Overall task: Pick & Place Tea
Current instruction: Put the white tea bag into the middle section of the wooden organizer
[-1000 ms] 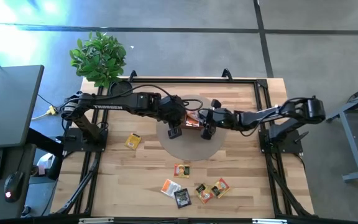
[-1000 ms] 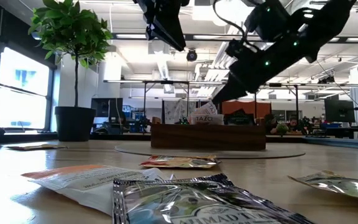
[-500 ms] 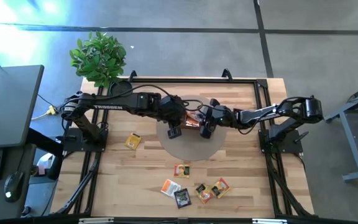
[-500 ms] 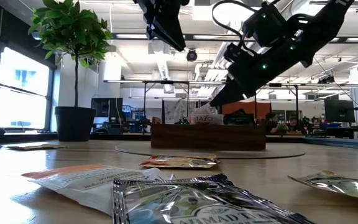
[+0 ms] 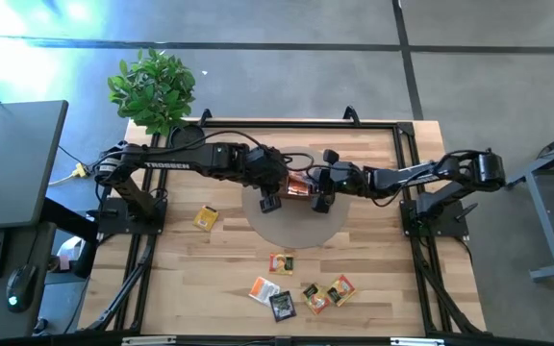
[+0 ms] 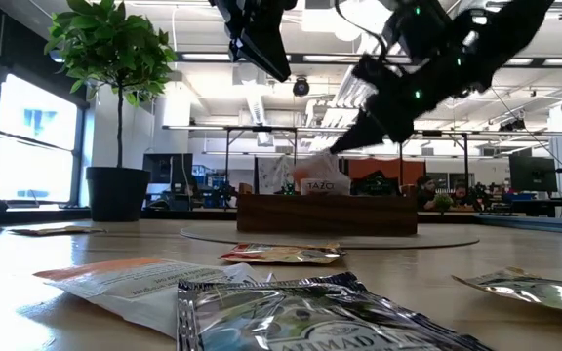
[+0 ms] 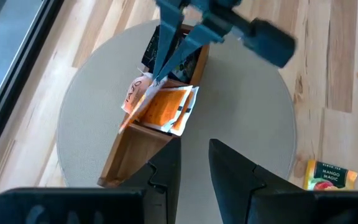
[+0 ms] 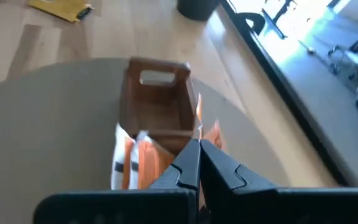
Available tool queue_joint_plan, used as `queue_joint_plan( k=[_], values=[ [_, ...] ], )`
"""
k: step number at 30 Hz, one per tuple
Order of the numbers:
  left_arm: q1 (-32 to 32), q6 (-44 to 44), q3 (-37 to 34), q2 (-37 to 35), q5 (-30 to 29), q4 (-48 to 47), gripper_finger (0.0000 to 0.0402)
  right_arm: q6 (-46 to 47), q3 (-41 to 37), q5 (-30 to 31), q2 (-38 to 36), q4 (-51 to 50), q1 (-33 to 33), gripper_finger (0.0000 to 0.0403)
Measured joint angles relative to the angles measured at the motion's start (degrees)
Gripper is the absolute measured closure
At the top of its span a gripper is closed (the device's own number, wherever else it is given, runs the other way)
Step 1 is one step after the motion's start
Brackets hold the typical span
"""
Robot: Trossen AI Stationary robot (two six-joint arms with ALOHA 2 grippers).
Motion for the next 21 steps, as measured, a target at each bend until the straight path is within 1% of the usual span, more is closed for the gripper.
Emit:
queue_joint_plan(
  k=[3,7,10,12,15,17,21],
  values=[
    [0.0,0.0,0.0,0.0,0.0,0.0,0.0318,-1.5,5.7,-0.3,-0.8,-11.4,0.9,0.0401],
    [0.0,0.0,0.0,0.0,-0.1,0.5,0.0318,-2.4,15.6,-4.9,0.3,-30.4,0.2,0.0401],
    [0.0,-0.1,0.0,-0.2,-0.4,0.8,0.0318,-5.4,22.0,-4.6,2.1,-40.9,-0.5,0.0402],
    [0.0,-0.2,0.0,-0.3,-0.5,1.0,0.0318,-7.0,25.4,-5.3,3.4,-44.2,-1.4,0.0402],
    [0.0,-0.3,-0.1,-0.2,-0.5,1.0,0.0318,-7.7,28.5,-9.5,5.3,-47.0,-3.0,0.0402],
    [0.0,-0.4,-0.1,-0.2,-0.5,1.0,0.0318,-7.8,29.1,-10.8,6.7,-47.0,-4.0,0.0402],
    [0.0,0.0,-0.1,-0.1,0.2,1.1,0.0318,-7.9,29.1,-11.2,9.5,-47.4,-5.6,0.0402]
  ],
)
